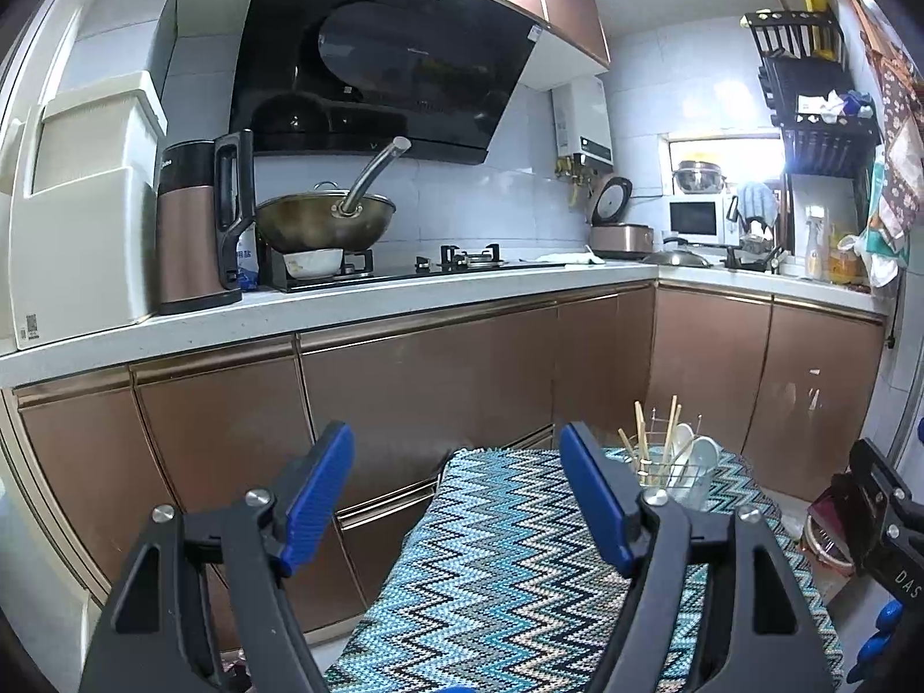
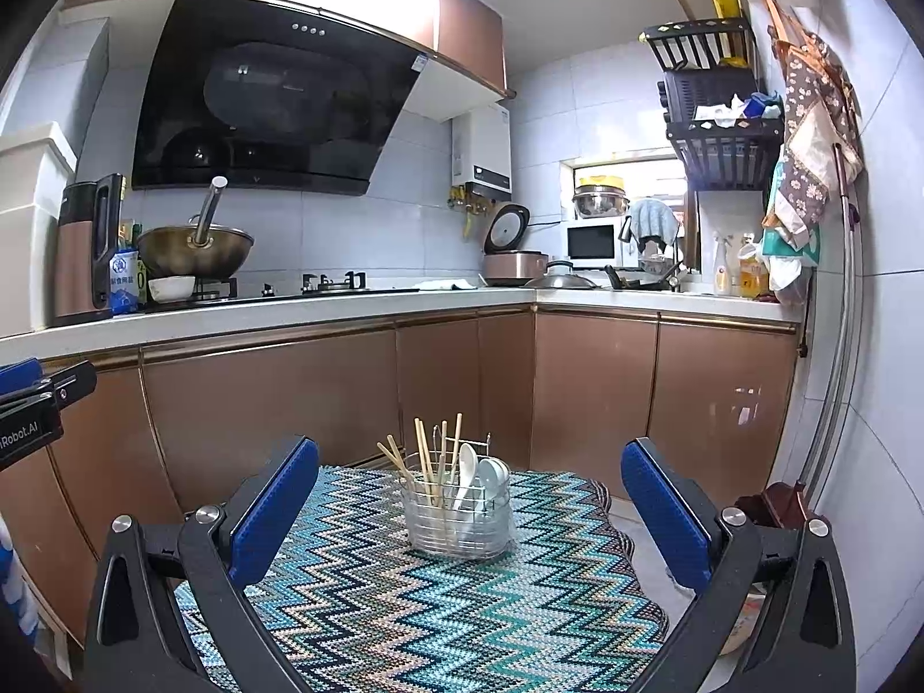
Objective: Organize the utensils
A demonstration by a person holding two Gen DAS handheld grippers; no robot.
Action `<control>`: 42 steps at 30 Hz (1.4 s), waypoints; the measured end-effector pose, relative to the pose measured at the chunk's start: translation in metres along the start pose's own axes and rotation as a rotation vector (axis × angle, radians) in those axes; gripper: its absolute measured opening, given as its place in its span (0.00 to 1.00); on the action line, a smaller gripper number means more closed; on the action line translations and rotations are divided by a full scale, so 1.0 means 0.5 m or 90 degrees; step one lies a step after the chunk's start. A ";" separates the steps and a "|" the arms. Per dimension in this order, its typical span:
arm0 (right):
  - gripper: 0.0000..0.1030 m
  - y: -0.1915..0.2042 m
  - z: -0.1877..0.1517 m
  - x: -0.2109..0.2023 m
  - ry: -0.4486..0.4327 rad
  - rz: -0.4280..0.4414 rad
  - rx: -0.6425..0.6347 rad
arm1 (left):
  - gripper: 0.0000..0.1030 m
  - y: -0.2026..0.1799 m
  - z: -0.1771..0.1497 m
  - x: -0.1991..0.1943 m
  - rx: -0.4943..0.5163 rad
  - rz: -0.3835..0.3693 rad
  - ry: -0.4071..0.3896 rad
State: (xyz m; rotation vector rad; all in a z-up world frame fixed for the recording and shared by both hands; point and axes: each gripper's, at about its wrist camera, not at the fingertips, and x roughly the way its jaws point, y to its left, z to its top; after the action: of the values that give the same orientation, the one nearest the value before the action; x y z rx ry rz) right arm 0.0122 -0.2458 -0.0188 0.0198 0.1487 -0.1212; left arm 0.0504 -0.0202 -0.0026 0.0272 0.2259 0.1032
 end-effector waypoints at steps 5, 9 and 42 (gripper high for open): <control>1.00 -0.007 -0.001 0.000 0.005 -0.018 -0.005 | 0.72 -0.007 0.000 0.000 0.004 0.006 0.001; 1.00 -0.019 -0.002 -0.002 0.006 -0.027 0.001 | 0.72 -0.012 0.000 0.003 0.010 0.007 -0.002; 1.00 -0.013 -0.001 -0.017 -0.006 -0.030 0.005 | 0.72 -0.032 -0.002 -0.015 0.033 0.010 -0.020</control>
State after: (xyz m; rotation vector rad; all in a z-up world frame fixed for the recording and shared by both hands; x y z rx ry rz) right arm 0.0027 -0.2513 -0.0181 0.0243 0.1388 -0.1685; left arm 0.0447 -0.0368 -0.0028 0.0823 0.1972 0.1127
